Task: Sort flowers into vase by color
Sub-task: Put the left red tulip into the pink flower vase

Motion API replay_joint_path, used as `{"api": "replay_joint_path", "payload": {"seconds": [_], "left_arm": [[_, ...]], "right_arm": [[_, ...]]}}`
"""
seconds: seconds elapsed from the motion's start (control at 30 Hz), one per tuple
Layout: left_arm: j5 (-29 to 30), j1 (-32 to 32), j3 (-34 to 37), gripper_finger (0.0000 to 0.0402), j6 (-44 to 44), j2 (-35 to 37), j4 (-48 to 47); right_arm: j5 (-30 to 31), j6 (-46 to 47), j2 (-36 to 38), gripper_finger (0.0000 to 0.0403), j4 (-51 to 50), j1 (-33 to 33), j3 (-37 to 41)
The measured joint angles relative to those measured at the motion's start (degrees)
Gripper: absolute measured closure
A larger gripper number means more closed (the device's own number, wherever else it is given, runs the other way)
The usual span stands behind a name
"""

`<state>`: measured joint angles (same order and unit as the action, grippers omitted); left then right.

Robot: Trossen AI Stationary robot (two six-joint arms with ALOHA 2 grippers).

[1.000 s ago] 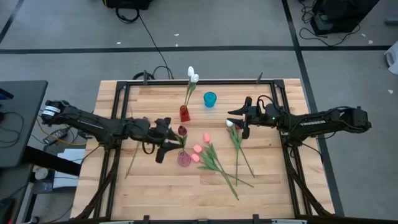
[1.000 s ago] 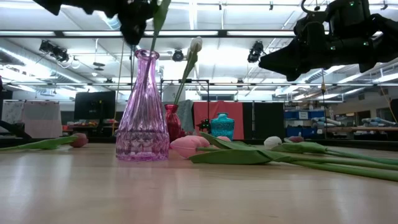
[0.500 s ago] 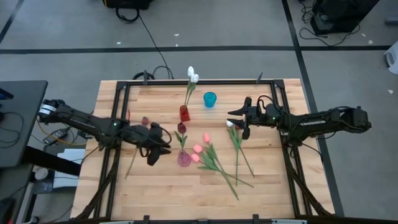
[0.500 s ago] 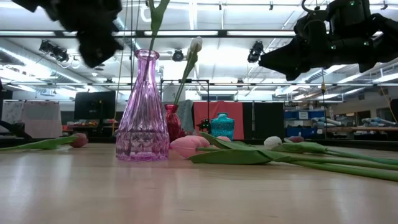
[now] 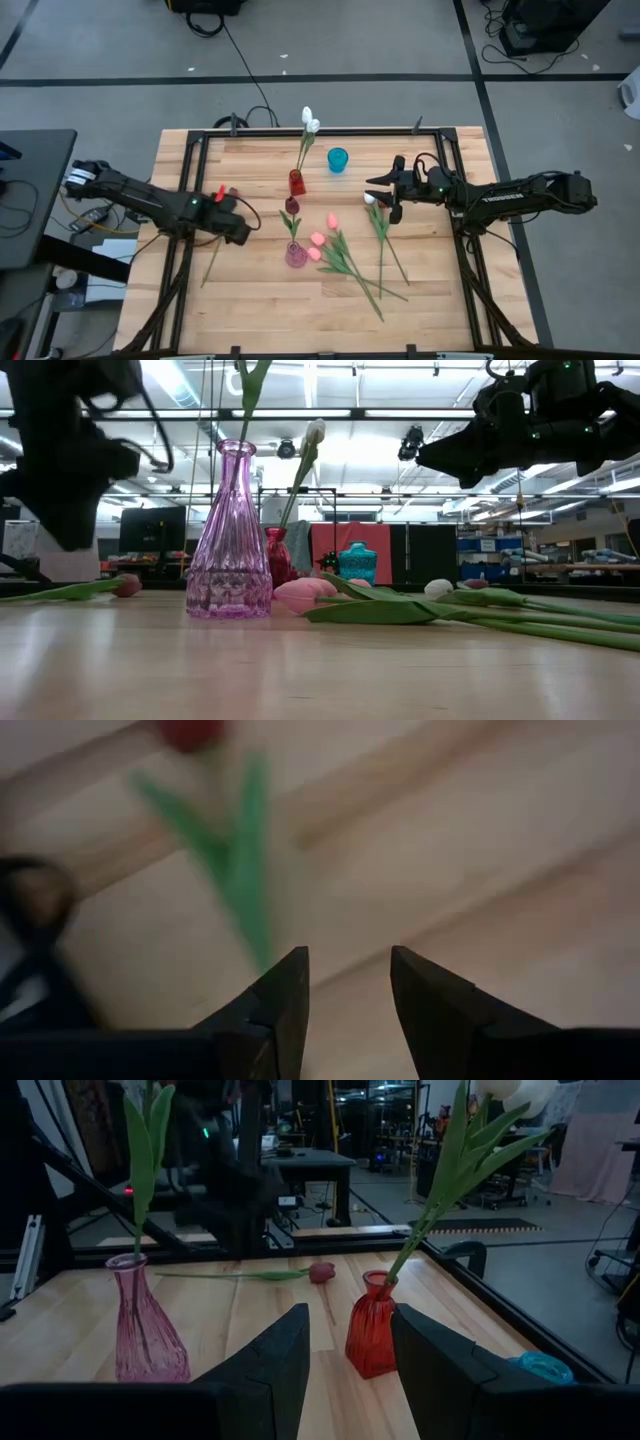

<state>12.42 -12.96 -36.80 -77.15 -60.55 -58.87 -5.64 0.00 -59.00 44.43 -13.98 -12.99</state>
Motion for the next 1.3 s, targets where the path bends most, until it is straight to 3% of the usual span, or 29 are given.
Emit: {"api": "replay_joint_path", "payload": {"seconds": [0.17, 0.33, 0.7, 0.87, 1.0, 1.17, 1.3], "left_arm": [[-1.4, 3.7, 0.0, 0.0255, -1.3, -5.6, -1.7], [-1.4, 8.9, 0.0, 0.0255, 3.4, -9.3, -2.9], [-3.1, 21.3, 6.6, 0.0255, 15.3, -10.1, 4.1], [-4.4, 23.8, 9.1, 0.0259, 18.8, -9.8, 7.4], [-4.6, 23.8, 8.4, 0.0297, 21.8, -10.0, 8.3], [-5.4, 23.3, 5.1, 0.0385, 26.3, -9.7, 10.1], [-2.7, 20.3, 0.5, 0.0385, 30.3, -6.5, 12.3]], "right_arm": [[-0.5, 0.0, 0.0, 0.0249, 0.0, 0.1, 0.0], [-0.5, 0.0, 0.0, 0.0249, 0.1, 0.1, 0.0], [-2.9, 0.2, 0.0, 0.0249, 0.2, 0.1, 0.0], [-2.9, 0.0, 0.0, 0.0249, 0.6, 0.1, 0.0], [-2.9, -0.1, 0.0, 0.0249, 0.6, 0.1, 0.0], [-2.8, -0.1, 0.0, 0.0249, 0.8, 0.1, 0.0], [-3.0, 0.1, 0.0, 0.0249, 0.5, 0.1, 0.0]]}}
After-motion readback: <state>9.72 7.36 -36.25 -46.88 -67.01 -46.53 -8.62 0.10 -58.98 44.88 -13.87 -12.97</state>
